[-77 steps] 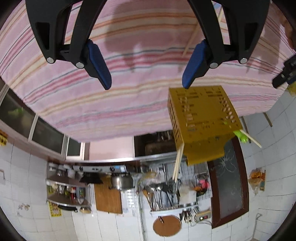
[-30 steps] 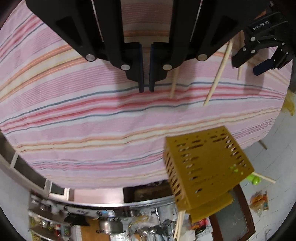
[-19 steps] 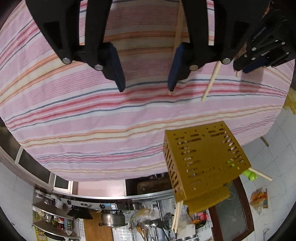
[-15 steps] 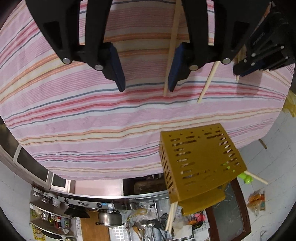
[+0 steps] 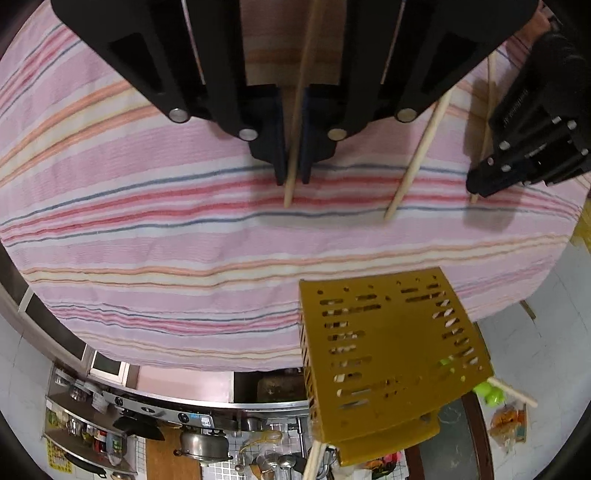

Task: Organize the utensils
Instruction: 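Lift the chopstick with the left tool while the right tool carries its chopstick toward the holder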

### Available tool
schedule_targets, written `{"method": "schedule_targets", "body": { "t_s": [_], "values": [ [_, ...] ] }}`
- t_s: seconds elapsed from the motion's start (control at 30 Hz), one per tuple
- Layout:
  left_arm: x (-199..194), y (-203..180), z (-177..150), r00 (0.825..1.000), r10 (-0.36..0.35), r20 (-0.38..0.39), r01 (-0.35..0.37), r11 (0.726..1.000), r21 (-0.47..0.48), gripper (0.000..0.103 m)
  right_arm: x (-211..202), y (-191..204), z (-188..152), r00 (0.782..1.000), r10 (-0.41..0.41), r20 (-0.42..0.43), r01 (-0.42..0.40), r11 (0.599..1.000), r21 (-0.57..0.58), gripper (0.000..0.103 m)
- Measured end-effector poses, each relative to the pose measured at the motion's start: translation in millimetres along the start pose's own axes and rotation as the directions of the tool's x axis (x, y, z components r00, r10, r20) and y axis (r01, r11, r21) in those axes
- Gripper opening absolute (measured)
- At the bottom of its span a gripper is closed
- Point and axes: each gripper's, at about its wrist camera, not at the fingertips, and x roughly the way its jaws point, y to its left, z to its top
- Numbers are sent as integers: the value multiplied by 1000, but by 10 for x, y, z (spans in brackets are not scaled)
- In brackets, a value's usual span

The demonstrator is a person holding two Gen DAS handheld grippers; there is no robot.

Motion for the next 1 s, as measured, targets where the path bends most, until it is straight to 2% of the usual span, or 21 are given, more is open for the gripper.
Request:
{"method": "schedule_targets", "body": {
  "t_s": [0.1, 0.23, 0.3, 0.43, 0.67, 0.77, 0.9, 1.0],
  "values": [
    [-48, 44, 9, 1000, -21, 19, 21, 1000, -16, 9, -81, -8, 8, 999, 0, 36, 0, 1000, 6, 6],
    [-252, 77, 28, 995, -22, 95, 26, 999, -31, 9, -254, -11, 13, 995, 17, 101, -19, 1000, 19, 6],
    [-412, 90, 27, 988, -34, 154, 40, 999, -36, 9, -372, -27, 20, 989, 20, 145, -25, 999, 28, 6],
    [-778, 86, 16, 958, -30, 287, 38, 999, -23, 8, -632, -68, 46, 968, 26, 251, -38, 998, 44, 6],
    [-1352, 121, -25, 888, -9, 460, 20, 1000, -19, 6, -1059, -63, 46, 897, 31, 441, -51, 998, 34, 6],
    [-1573, 159, -78, 849, 2, 529, 14, 1000, -26, 6, -1214, -38, 22, 857, 34, 514, -50, 999, 18, 6],
    [-1743, 255, -133, 820, 4, 572, 26, 999, -43, 5, -1352, -29, 4, 818, 42, 574, -54, 999, 5, 6],
    [-1808, 275, -170, 801, 15, 599, 22, 998, -54, 5, -1474, 18, -32, 773, 25, 634, -22, 1000, -14, 6]
  ]
}}
